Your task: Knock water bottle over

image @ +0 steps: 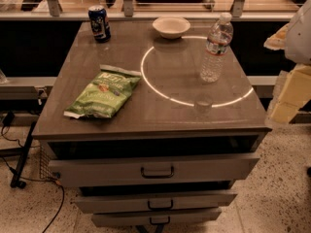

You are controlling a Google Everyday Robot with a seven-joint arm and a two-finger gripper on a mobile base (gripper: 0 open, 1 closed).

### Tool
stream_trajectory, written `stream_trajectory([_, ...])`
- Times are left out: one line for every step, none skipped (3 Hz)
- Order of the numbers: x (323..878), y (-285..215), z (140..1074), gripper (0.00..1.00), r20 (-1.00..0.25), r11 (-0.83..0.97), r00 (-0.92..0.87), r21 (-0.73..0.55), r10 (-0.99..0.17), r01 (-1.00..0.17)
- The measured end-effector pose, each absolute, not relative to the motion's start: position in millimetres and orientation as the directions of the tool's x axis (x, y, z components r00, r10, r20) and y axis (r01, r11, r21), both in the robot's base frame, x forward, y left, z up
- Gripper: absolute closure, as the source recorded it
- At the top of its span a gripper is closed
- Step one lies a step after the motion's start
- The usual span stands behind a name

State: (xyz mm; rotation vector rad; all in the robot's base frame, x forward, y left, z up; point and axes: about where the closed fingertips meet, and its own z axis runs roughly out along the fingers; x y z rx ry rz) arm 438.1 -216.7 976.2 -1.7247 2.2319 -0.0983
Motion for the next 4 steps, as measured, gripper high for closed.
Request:
stream_trajectory([443,-216,977,0.0,-0.211,0.266,-0.215,-0.257,-0.954,-0.929])
stream_trajectory([475,-221,972,0.0,-0.244,0.3,-0.238,-0.257,-0.94,-0.919])
stream_trajectory([538,-230,961,0.0,-0.295,0.386,-0.306,-0.271,-0.905,-0.882])
stream_trajectory([590,-228,948,0.0,-0.364,0.466,-0.355,-0.284,-0.861,-0.838])
